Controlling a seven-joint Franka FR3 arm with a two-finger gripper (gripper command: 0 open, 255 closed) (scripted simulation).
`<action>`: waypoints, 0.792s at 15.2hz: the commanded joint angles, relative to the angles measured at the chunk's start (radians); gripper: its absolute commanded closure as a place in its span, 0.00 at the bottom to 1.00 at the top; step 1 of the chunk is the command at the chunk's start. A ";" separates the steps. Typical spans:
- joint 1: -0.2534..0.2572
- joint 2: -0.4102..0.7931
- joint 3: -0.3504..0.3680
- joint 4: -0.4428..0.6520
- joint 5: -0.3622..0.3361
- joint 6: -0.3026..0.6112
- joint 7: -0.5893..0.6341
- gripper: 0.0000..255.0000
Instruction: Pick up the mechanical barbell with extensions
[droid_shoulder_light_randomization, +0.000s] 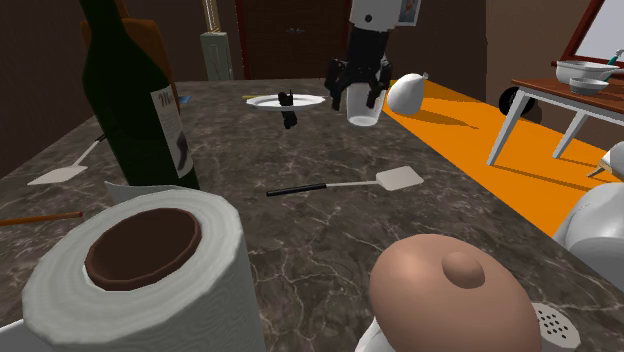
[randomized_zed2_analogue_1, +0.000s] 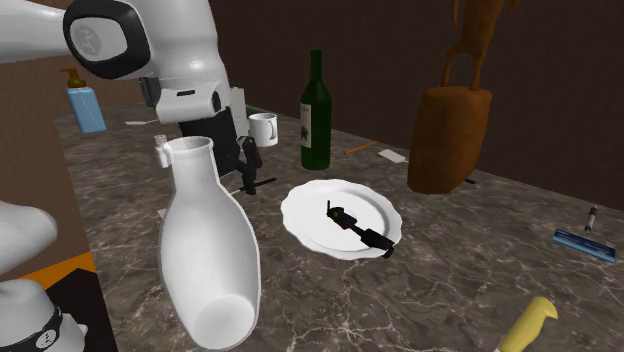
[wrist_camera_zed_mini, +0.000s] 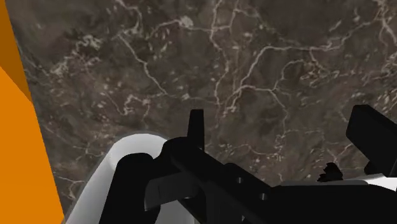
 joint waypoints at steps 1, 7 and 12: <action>-0.003 0.075 0.026 0.090 -0.038 0.001 0.058 0.00; 0.017 0.309 0.083 0.376 -0.184 -0.025 0.224 0.00; 0.088 0.546 0.095 0.711 -0.332 -0.117 0.336 0.00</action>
